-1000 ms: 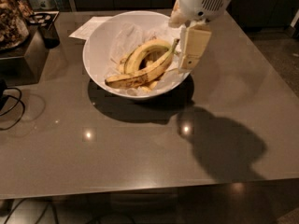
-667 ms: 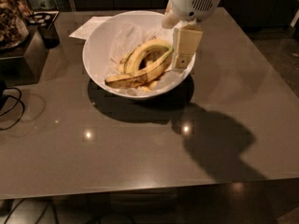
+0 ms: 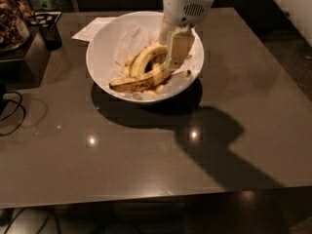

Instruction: Pick banana from white bowl

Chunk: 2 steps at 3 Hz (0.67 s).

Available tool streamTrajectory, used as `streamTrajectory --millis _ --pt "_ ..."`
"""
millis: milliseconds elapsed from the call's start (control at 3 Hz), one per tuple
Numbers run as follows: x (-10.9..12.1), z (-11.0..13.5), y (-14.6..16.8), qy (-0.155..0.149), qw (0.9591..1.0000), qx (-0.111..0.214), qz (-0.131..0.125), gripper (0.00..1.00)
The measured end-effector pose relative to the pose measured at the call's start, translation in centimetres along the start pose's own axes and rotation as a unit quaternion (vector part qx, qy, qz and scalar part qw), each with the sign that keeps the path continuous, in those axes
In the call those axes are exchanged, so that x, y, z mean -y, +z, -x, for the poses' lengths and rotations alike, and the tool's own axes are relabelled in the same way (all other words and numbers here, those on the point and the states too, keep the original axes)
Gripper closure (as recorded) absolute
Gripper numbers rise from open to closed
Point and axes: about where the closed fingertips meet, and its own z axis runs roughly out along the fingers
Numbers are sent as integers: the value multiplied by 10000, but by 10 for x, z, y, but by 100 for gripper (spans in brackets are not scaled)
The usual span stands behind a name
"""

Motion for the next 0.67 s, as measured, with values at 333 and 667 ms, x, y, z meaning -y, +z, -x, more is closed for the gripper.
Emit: streamTrajectory --millis 333,667 --pt "4 5 13 -53 9999 -25 113 46" --pt "6 7 25 -93 9997 -53 218 46"
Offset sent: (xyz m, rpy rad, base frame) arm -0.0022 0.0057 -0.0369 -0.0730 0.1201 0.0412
